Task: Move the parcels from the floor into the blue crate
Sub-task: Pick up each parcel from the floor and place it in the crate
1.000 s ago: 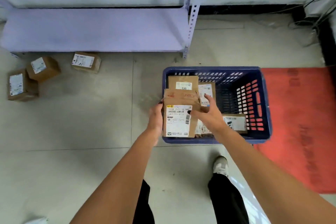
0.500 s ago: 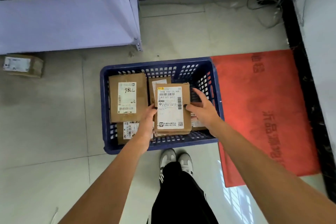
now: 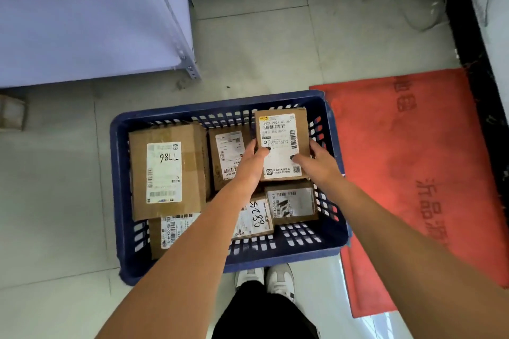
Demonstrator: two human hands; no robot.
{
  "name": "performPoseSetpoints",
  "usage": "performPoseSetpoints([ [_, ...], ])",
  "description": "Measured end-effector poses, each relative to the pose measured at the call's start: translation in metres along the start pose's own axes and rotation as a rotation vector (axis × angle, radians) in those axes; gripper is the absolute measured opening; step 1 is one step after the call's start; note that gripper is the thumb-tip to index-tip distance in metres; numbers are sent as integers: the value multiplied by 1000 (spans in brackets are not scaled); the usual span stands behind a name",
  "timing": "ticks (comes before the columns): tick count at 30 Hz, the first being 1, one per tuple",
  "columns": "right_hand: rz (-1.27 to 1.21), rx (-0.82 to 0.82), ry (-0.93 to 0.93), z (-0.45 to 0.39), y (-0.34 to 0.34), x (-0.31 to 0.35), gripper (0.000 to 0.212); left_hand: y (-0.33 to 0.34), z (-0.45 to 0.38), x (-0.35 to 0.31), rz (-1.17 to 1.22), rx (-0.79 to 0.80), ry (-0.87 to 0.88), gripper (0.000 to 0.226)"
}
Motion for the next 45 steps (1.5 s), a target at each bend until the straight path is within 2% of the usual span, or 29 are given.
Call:
performPoseSetpoints([
  [4, -48, 21, 73, -53, 23, -40, 52, 10, -55, 20, -93, -18, -74, 54],
  [8, -61, 23, 63, -103, 41, -65, 54, 13, -107, 40, -162, -47, -72, 55],
  [12, -35, 5, 52, -135, 58, -78, 57, 11, -132, 51, -406, -188, -9, 46],
  [16, -41, 2, 73, -144, 67, -88, 72, 11, -136, 53, -320, -275, 76, 45],
  [19, 24, 3, 72, -141, 65, -86, 81, 8, -130, 53, -228, -270, 109, 49],
  [22, 102, -32, 74, -119, 55, -72, 83, -2, -112, 51, -102, -265, 62, 42],
  [25, 143, -8, 21, -72, 42, -48, 76, -13, -77, 48, -36, -289, 2, 43],
  [30, 149, 82, 9, 21, 30, -11, 70, -35, 9, 43, -22, -284, -50, 44],
  [34, 157, 128, 96, 80, 35, 6, 70, -64, 63, 42, -56, -293, -54, 46],
  [40, 165, 166, 58, 128, 97, 27, 72, -124, 96, 40, 17, -256, -42, 43],
  [45, 97, 152, 65, 168, 192, 46, 69, -224, 123, 55, 139, -231, 0, 42],
])
Point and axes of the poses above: each hand's wrist, its own z-axis away from the middle knuckle, its own y-axis out of the palm, x = y × z, the point moved 1 cm from there along -z, towards the middle knuckle, and after that the axes turned 2 degrees about -y, right-handed, at the moved point
